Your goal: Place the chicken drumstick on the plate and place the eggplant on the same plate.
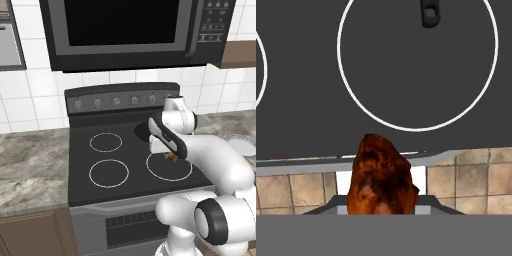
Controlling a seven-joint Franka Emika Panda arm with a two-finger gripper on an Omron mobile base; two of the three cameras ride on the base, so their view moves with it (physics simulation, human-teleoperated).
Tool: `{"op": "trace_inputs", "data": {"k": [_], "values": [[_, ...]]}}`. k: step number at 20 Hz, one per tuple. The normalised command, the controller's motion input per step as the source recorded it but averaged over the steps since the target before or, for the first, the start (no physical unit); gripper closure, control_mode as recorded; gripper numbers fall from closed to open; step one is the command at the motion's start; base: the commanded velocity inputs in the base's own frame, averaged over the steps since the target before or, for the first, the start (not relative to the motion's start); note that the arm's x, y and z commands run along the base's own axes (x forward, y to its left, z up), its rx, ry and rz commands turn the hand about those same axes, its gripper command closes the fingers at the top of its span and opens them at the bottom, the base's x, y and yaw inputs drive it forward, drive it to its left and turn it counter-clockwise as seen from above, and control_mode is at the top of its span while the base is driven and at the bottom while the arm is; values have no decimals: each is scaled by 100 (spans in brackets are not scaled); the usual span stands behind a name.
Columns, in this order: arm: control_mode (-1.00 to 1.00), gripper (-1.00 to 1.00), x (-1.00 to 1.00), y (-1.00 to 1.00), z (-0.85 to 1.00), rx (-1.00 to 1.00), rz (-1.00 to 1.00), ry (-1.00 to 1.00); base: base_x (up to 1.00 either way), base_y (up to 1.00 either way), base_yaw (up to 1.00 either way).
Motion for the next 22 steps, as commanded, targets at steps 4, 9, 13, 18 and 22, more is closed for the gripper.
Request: {"op": "trace_inputs", "data": {"k": [4, 9, 13, 18, 22], "values": [[-100, 100, -41, -7, 22, 0, 0, 0, 0, 0, 0], [-100, 100, -42, 0, 26, 0, 0, 0, 0, 0, 0], [-100, 100, -21, -6, 23, 0, 1, -4, 0, 0, 0], [-100, 100, -2, -10, 13, 0, 0, -1, 0, 0, 0], [-100, 100, -13, -2, 16, 0, 0, -3, 0, 0, 0]]}}
